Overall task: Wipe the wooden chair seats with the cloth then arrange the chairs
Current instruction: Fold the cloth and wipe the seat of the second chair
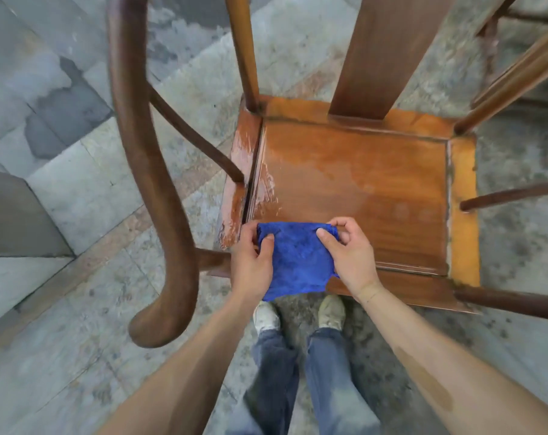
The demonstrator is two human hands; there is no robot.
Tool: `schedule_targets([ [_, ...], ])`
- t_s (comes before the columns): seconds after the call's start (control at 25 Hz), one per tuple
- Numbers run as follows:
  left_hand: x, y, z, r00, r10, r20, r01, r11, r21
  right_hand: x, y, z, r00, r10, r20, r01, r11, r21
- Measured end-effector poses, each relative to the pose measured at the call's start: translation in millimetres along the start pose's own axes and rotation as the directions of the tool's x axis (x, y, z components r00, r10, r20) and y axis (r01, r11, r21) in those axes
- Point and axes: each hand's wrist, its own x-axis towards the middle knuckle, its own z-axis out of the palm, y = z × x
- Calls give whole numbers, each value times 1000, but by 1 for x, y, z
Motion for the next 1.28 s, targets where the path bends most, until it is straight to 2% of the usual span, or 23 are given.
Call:
schedule_targets([
  [0.08,28,-37,27,1000,15,-25,-12,994,109,30,41,12,1000,12,-5,-13,997,-70],
  [0.2,62,-67,53,995,62,-80,-41,969,242,65,69,19,999,-31,15,33,969,-245],
  [0.28,74,-77,63,968,196,-160,-111,897,428,86,71,14,981,-196,-1,170,853,-493],
  [0.32,72,-80,66,939,307,-155,-175,814,554,95,70,8,954,-298,-20,226,764,-605],
  [0.36,66,-85,71,903,424,-75,-270,694,668,108,69,-1,925,-378,-44,249,688,-681],
  [0.4,60,-91,78,864,500,65,-377,554,742,126,67,-14,903,-424,-69,245,638,-730],
  [0.48,54,-105,89,801,505,322,-526,337,781,169,66,-48,892,-442,-96,191,560,-806],
  [0.52,56,-110,90,800,471,372,-541,297,787,188,68,-65,901,-426,-84,166,517,-840],
  [0.64,83,-104,98,849,417,325,-470,314,825,230,74,-98,929,-368,-31,144,437,-888],
  [0.76,135,-72,106,862,416,290,-436,316,843,234,82,-99,926,-376,-27,150,434,-888],
  [0.88,229,-16,125,888,387,251,-396,362,844,235,84,-102,921,-386,-45,142,441,-886],
  [1.08,380,67,149,903,363,229,-341,284,896,238,88,-99,910,-410,-59,142,442,-886],
  [1.2,405,90,158,904,268,333,-392,211,895,241,88,-101,903,-426,-51,154,433,-888],
  [1.24,403,89,158,893,288,346,-407,188,894,241,89,-101,901,-430,-50,159,436,-886],
  [1.28,396,85,158,885,326,331,-412,219,885,241,89,-101,900,-432,-54,159,442,-883],
])
